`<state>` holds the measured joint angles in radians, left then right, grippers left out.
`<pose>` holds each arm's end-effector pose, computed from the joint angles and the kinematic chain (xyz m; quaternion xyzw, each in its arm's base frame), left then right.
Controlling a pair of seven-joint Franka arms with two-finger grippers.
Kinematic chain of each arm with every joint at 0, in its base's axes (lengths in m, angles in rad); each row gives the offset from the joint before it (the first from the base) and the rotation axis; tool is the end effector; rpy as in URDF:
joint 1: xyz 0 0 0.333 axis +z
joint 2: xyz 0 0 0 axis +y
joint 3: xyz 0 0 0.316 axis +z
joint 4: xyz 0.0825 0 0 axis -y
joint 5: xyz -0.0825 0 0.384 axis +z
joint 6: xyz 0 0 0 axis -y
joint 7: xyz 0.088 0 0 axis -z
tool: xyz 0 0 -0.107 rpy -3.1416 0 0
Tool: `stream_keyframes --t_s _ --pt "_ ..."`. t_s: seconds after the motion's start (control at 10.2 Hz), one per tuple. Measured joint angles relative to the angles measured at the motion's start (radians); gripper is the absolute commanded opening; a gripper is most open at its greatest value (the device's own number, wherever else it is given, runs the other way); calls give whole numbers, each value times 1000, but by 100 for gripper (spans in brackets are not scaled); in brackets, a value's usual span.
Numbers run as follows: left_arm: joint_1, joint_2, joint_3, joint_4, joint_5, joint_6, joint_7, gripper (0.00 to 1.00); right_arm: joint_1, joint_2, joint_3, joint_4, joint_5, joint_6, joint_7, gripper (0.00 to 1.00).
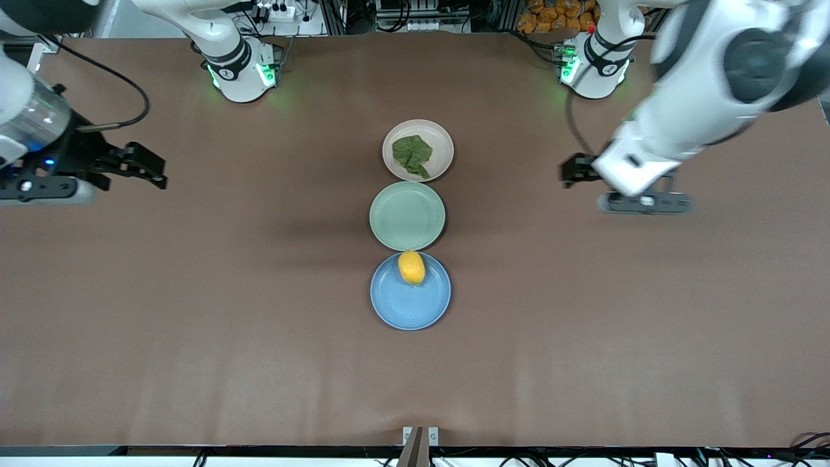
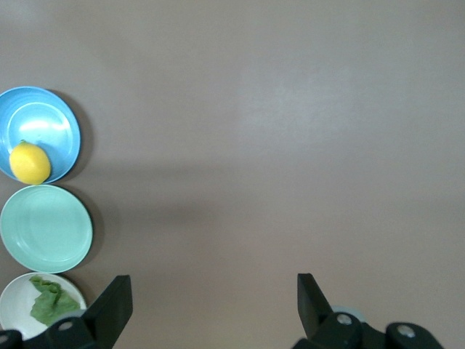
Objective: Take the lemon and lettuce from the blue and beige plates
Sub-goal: 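Move the left gripper toward the lettuce while the right gripper approaches the lemon, then grasp the lettuce with the left gripper while the right gripper grasps the lemon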
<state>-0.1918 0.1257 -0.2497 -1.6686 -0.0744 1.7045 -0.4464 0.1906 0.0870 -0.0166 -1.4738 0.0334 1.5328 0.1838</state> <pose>0.5348 -0.2529 0.5197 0.9977 0.0093 -0.0612 0.0286 0.5683 0.1041 0.6176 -0.9998 0.0045 0.0166 0.0132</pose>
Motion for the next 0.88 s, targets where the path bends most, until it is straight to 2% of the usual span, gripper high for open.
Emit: stream_keyframes --t_s 0.39,0.69,0.88 --pt "-31 1 -105 -148 -58 122 -256 100 141 8 6 -91 53 34 265 100" --pt "-35 0 -217 -240 -66 228 -405 100 254 29 12 -190 58 154 456 100" --pt "-40 0 -296 -327 -66 345 -528 100 303 84 29 -235 59 253 563 100"
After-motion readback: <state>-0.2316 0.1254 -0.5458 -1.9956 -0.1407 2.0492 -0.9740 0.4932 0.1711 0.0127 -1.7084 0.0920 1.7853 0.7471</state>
